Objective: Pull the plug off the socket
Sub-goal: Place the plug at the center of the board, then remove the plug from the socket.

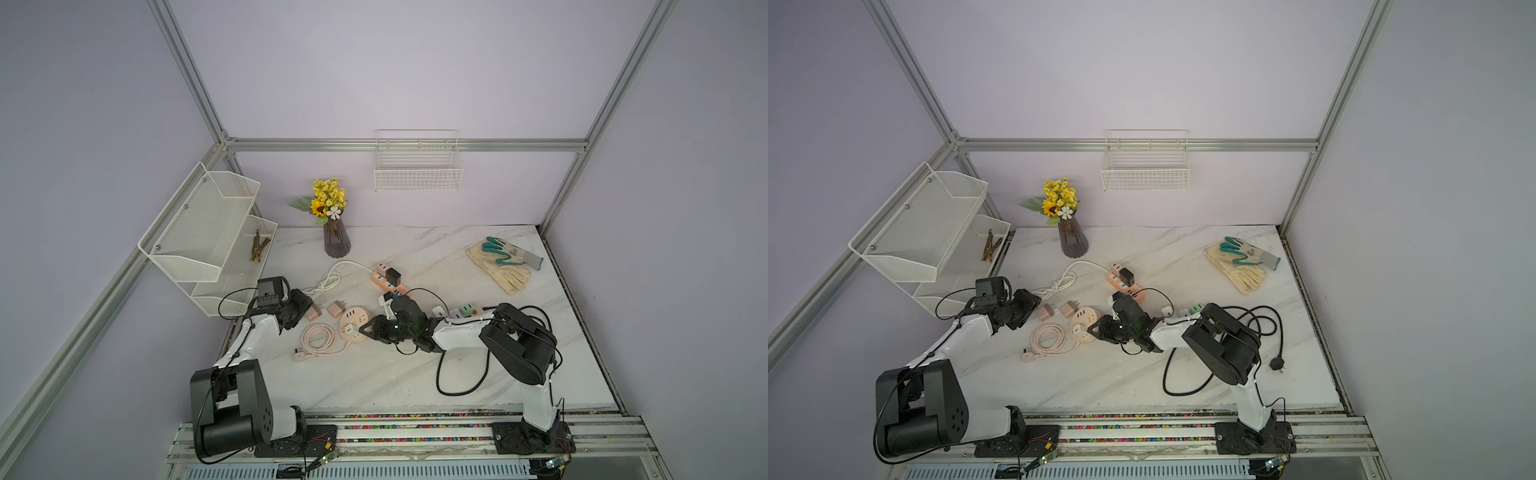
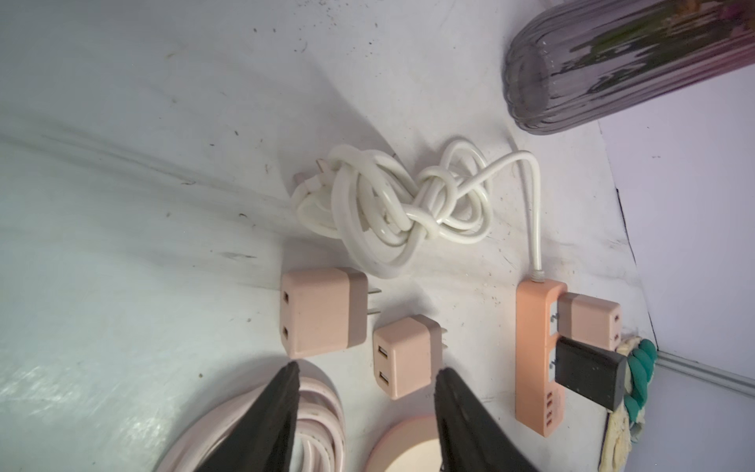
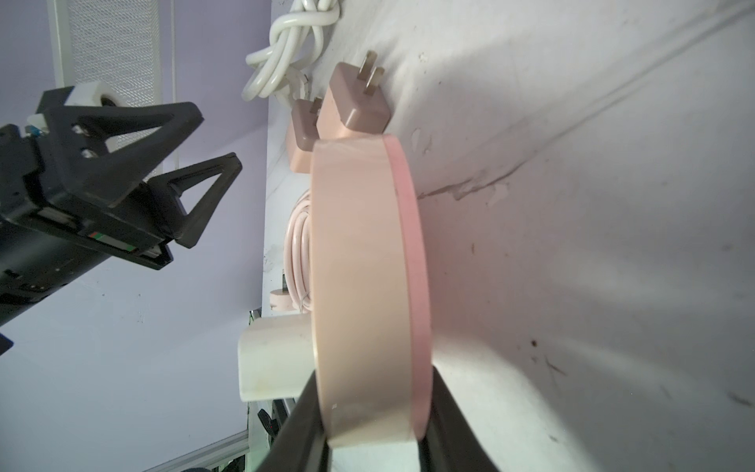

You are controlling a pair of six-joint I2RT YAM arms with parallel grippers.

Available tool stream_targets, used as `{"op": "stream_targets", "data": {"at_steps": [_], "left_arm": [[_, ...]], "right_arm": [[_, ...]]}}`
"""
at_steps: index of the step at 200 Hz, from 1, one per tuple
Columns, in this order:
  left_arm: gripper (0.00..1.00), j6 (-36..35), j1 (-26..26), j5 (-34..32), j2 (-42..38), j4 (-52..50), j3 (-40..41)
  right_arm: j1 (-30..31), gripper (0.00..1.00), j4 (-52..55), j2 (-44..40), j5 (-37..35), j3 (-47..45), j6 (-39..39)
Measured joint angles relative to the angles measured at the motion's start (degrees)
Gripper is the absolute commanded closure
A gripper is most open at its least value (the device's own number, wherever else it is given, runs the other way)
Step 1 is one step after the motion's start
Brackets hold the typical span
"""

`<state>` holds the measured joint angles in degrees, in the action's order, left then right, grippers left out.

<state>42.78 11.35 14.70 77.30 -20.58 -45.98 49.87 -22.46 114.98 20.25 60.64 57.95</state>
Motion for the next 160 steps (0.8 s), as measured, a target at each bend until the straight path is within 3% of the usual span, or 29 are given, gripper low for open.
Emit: {"op": "stream_targets", "data": {"at_steps": [74, 160], "left_arm": [[0.41, -10.7, -14.2, 5.1, 0.8, -15.4, -3.5], [0.41, -12.4, -19.2, 8.5, 0.3, -19.3, -3.3]], "right_arm": [[0.0, 1.0, 0.0, 0.0, 0.0, 0.0, -0.1], [0.0, 1.0, 0.2, 0.0, -0.1, 0.1, -0.2]]}}
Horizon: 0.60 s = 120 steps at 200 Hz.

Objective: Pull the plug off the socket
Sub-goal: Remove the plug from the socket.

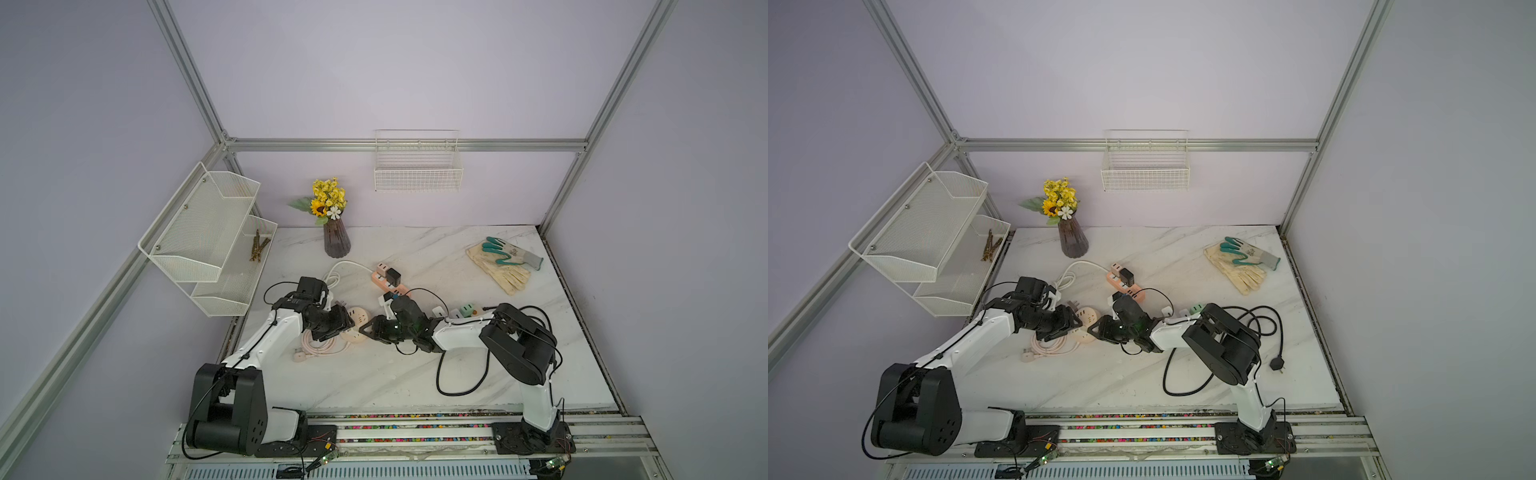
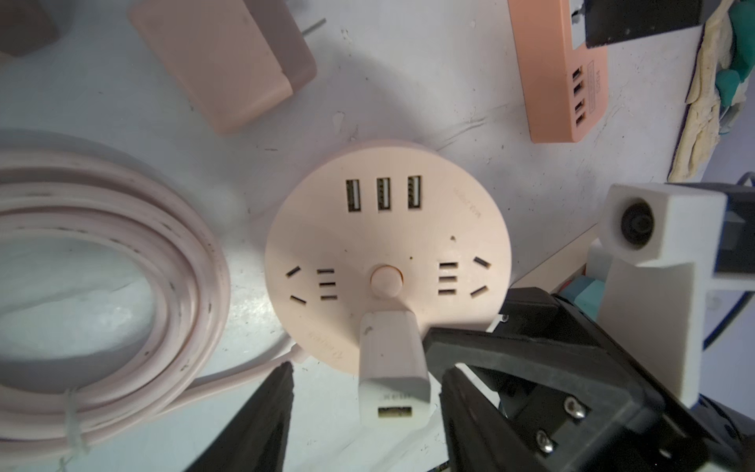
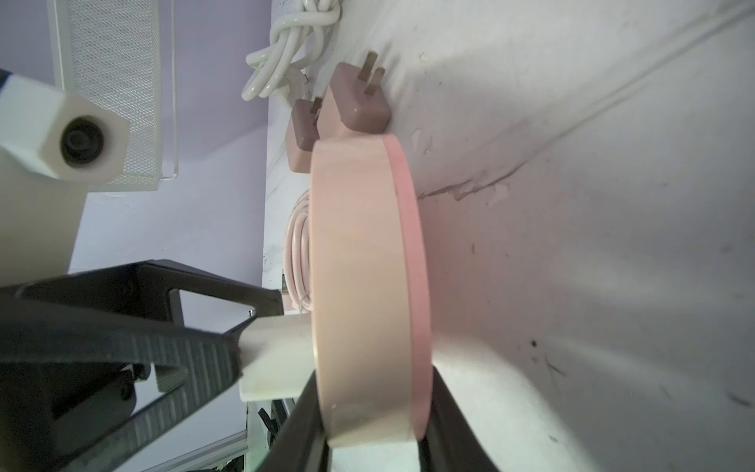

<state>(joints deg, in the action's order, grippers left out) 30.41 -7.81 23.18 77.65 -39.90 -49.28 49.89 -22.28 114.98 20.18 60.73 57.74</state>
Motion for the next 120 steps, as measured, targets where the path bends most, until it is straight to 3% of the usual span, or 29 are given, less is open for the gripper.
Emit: {"op": "stream_targets", "data": {"at_steps": [58, 120], "left_arm": [[0.56, 0.7, -1.3, 1.7, 2.5, 0.6, 0.3], [1.0, 1.5, -1.6, 2.1, 2.7, 1.2, 0.3]], "right_arm": [[0.0, 1.0, 0.3, 0.0, 0.0, 0.2, -0.2], [0.0, 1.0, 0.6, 0.0, -0.4, 0.2, -0.4]]}}
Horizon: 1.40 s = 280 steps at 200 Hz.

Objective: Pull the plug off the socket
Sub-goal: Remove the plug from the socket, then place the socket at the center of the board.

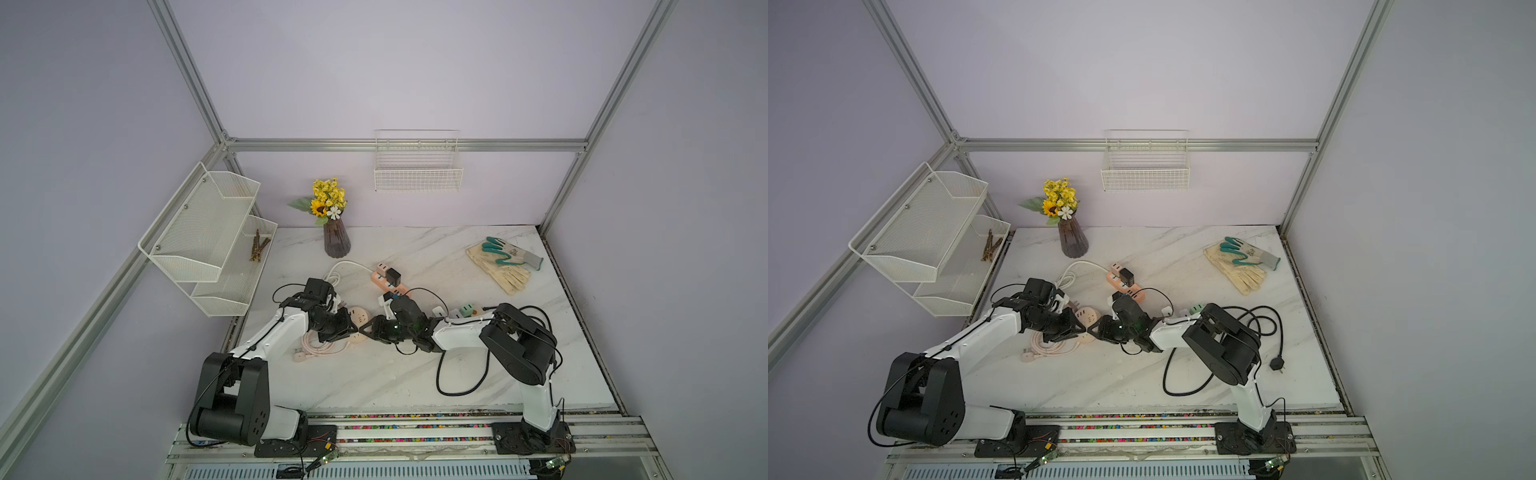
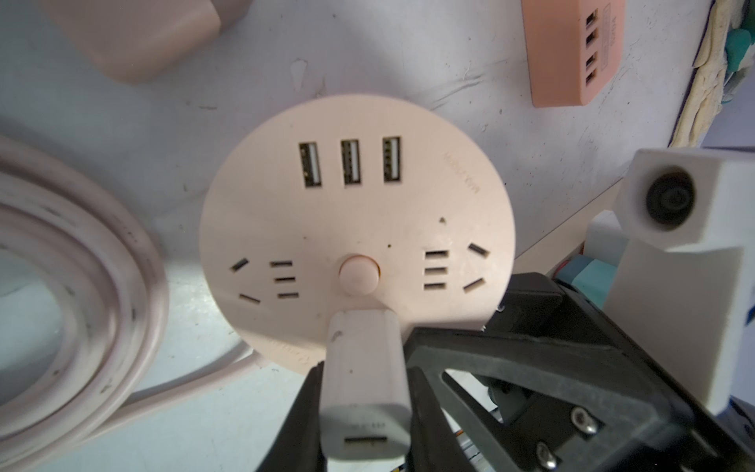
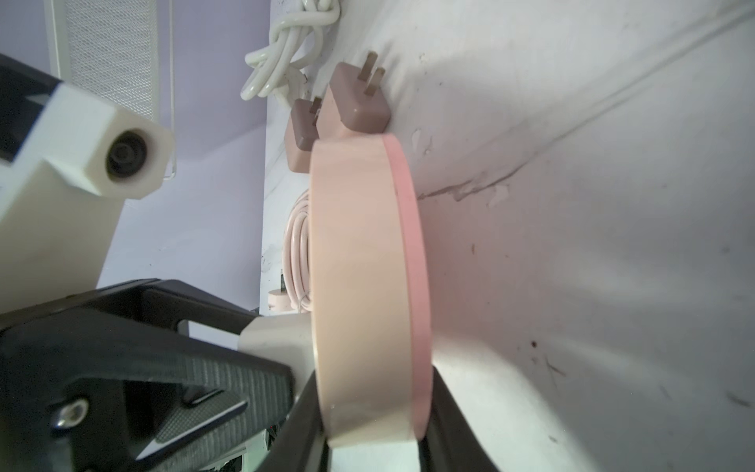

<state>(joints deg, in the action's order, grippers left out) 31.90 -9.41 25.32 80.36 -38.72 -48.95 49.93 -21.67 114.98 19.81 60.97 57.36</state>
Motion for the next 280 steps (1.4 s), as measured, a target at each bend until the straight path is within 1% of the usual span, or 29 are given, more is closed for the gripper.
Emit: {"op": "stream_targets", "data": {"at_steps": [36, 93, 115, 136, 167, 209, 224, 258, 280], "left_arm": [[1.0, -0.1, -0.1, -0.7, -0.3, -0.5, 0.0], [1.0, -1.7, 0.3, -1.9, -0.4, -5.0, -2.4], [1.0, -1.7, 2.3, 1.0, -0.5, -5.7, -2.7], [1.0, -1.7, 4.7, 3.1, -2.8, -5.8, -3.0], [1.0, -3.5, 4.7, 0.7, -4.6, -7.8, -5.2], [1.0, -4.7, 4.6, -0.7, -5.1, -10.2, -5.4], [1.0, -4.9, 4.6, -0.5, -5.4, -10.5, -5.4], [1.0, -6.3, 4.5, 1.7, -6.2, -12.5, -5.4], [1.0, -7.1, 4.5, 2.9, -8.2, -14.0, -4.8]], "right_arm": [[0.3, 1.0, 0.6, 0.0, -0.7, 0.0, 0.0], [0.9, 1.0, 1.6, 0.1, -1.1, 1.0, 0.0], [0.9, 1.0, 2.1, 0.1, -1.8, 0.9, 0.2], [0.3, 1.0, 1.9, 0.0, -2.3, 0.5, 0.3], [0.2, 1.0, 1.8, 0.0, -2.4, 0.5, 0.3], [0.1, 1.0, 1.7, 0.0, -2.0, 0.5, 0.3], [-0.1, 0.88, 1.5, 0.1, -1.4, 0.5, 0.5], [-0.3, 0.65, 1.7, 0.2, -0.5, 1.3, 0.9], [-0.3, 0.57, 3.5, 0.2, -0.6, 2.2, 1.3]]}}
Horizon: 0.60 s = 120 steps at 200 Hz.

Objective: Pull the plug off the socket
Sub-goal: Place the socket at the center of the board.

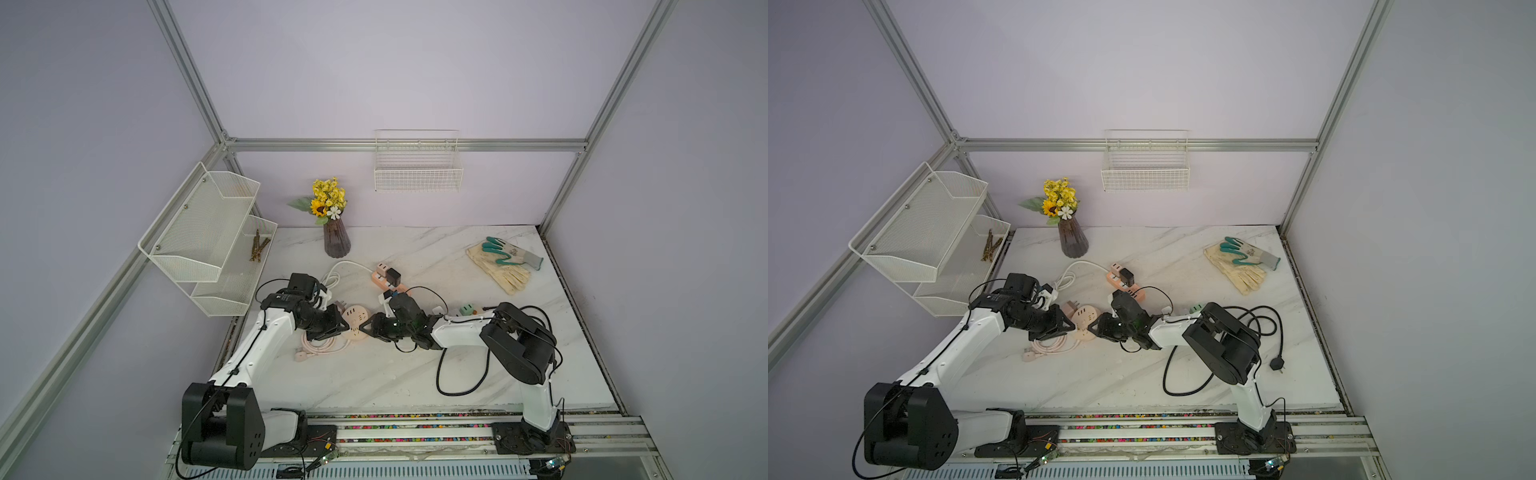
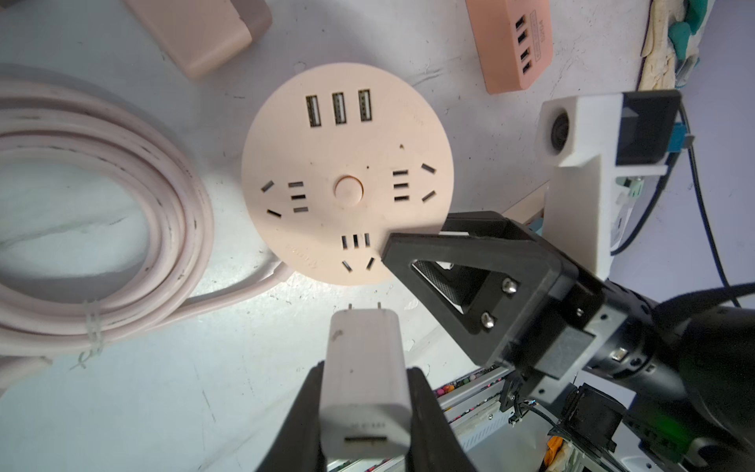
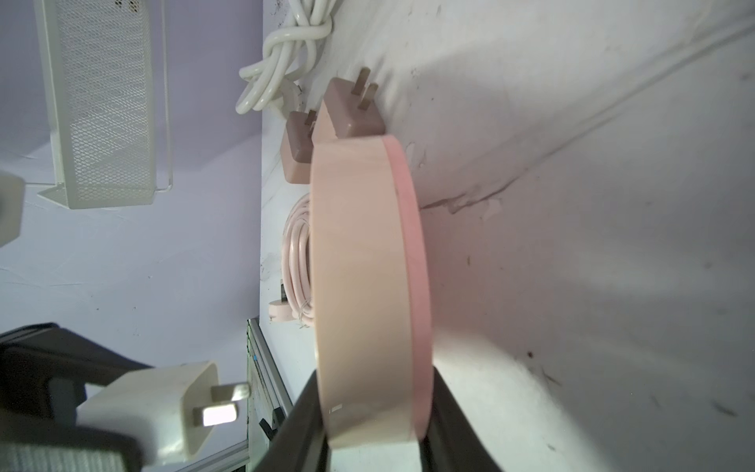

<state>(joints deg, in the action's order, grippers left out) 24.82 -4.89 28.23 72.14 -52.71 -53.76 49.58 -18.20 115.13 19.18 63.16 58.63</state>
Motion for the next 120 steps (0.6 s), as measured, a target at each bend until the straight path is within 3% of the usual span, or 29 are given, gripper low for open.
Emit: {"op": "stream_targets", "data": {"at_steps": [68, 120], "left_arm": [[1.0, -0.2, -0.1, 4.2, -4.3, -2.3, 4.7], [0.93, 2.8, -4.5, 5.9, -4.6, -0.2, 9.2]], "right_arm": [[-0.7, 0.38, 7.7, 0.5, -1.5, 1.9, 0.4], [-0.7, 0.36, 13.5, -2.6, -4.3, 2.5, -2.7]]}}
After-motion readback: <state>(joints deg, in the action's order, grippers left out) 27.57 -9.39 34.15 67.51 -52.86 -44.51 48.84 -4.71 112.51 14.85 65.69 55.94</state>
